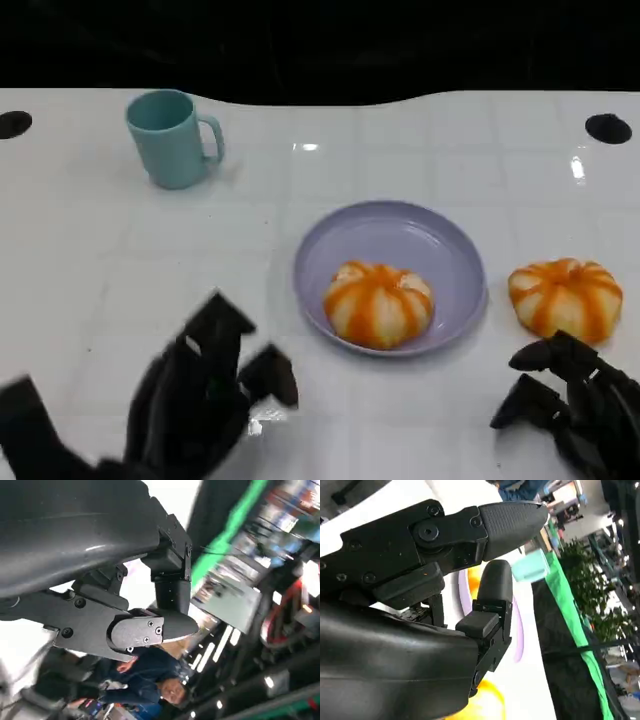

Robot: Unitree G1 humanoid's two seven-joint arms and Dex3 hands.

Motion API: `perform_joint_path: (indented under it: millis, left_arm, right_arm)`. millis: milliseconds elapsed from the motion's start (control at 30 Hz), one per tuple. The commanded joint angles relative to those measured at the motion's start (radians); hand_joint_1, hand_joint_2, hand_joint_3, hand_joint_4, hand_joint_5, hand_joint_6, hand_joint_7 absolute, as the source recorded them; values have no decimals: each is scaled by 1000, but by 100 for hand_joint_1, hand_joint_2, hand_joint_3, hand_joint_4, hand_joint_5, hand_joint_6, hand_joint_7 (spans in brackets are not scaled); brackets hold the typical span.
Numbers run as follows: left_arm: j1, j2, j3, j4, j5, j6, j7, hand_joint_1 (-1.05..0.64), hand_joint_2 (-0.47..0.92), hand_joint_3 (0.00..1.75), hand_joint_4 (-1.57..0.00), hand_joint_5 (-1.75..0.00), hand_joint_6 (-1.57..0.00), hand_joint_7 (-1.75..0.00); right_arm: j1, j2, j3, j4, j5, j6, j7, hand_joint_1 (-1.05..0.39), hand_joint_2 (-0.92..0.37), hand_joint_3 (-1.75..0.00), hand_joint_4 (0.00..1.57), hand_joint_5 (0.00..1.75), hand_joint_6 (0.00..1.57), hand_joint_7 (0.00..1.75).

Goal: Grasp the bread from the table and place it into the plate.

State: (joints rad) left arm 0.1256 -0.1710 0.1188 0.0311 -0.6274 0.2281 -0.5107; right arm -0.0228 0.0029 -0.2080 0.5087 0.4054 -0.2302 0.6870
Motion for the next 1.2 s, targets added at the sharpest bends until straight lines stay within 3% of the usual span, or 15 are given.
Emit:
perform_joint_path:
  millis: [33, 733, 867, 1200]
  left_arm:
    - [23, 19, 5, -42, -7, 19, 27, -52, 92, 39, -82, -175, -54, -175]
    - [50, 37, 3, -51, -11, 26, 39, -52, 92, 38, -83, -175, -54, -175]
    - [29, 25, -5, -17, 15, -37, 25, -53, 92, 37, -84, -175, -56, -175]
    - [3, 37, -6, 15, 16, -33, 25, -55, 92, 37, -83, -175, -55, -175]
  right_arm:
    - [14, -1, 7, -24, -4, 0, -24, -55, -92, -24, 65, 153, 61, 119]
    - [17, -7, 22, -31, -7, 1, -47, -55, -92, -25, 66, 152, 60, 121]
    - [3, -23, 6, 7, 16, -5, -1, -54, -92, -25, 65, 151, 59, 119]
    - [-35, -31, -5, 66, 7, -31, 13, -55, -92, -26, 67, 150, 59, 122]
